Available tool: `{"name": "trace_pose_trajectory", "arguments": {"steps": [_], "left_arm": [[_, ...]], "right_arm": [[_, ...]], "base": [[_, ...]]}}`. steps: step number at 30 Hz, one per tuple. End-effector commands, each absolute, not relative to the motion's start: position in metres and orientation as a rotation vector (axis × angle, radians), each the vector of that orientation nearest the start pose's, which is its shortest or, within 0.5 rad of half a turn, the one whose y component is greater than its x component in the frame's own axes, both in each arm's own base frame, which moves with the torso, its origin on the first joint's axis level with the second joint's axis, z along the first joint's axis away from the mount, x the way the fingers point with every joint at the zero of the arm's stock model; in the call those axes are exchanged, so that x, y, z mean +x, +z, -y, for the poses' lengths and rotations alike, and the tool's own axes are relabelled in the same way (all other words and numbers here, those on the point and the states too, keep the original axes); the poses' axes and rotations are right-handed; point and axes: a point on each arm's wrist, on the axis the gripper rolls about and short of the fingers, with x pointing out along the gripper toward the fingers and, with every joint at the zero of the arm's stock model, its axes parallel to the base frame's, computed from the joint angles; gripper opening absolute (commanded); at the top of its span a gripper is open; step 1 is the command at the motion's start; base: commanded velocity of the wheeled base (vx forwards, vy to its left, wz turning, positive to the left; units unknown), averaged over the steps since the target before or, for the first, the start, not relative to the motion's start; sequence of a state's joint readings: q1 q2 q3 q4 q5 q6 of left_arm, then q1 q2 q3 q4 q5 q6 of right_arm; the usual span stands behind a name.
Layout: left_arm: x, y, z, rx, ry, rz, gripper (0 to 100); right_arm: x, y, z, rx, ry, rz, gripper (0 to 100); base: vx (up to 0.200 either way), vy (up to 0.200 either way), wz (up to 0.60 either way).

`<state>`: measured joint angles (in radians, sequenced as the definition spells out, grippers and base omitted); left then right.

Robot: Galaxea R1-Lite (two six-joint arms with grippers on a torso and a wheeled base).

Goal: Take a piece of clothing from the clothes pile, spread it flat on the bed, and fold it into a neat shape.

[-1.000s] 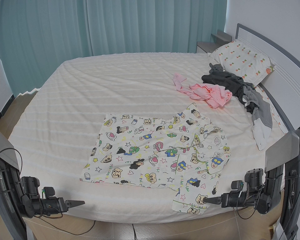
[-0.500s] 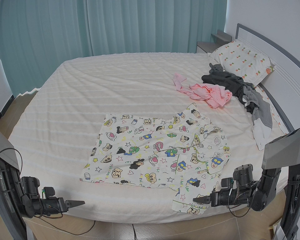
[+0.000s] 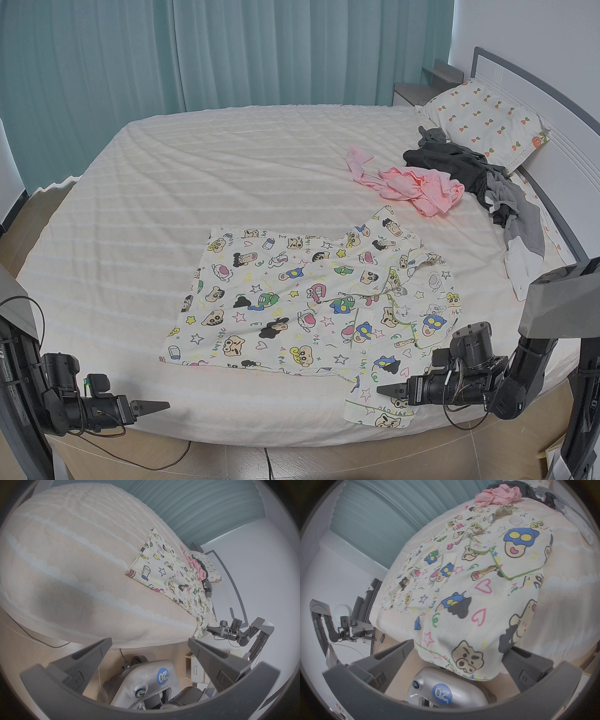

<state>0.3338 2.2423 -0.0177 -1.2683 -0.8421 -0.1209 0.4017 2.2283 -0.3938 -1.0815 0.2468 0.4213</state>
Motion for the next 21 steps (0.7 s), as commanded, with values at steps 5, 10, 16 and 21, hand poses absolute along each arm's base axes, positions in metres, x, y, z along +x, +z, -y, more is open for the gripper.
{"name": "trace_pose_trajectory", "arguments": {"steps": [5, 10, 16, 21], "left_arm": [[0.187, -0.027, -0.047, -0.654, -0.418, -0.844, 100], [0.187, -0.026, -0.048, -0.650, -0.418, -0.839, 100], [0.187, -0.026, -0.047, -0.639, -0.422, -0.837, 100], [0.187, -0.026, -0.048, -0.621, -0.426, -0.832, 100]], "right_arm": [[0.266, -0.030, -0.119, 0.306, 0.389, -0.923, 0], [0.264, -0.029, -0.118, 0.285, 0.360, -0.928, 0], [0.256, -0.030, -0.109, 0.240, 0.336, -0.944, 0], [0.243, -0.027, -0.096, 0.198, 0.348, -0.966, 0]], "base": [[0.000, 0.000, 0.00], [0.000, 0.000, 0.00], [0.000, 0.000, 0.00], [0.000, 0.000, 0.00]]}}
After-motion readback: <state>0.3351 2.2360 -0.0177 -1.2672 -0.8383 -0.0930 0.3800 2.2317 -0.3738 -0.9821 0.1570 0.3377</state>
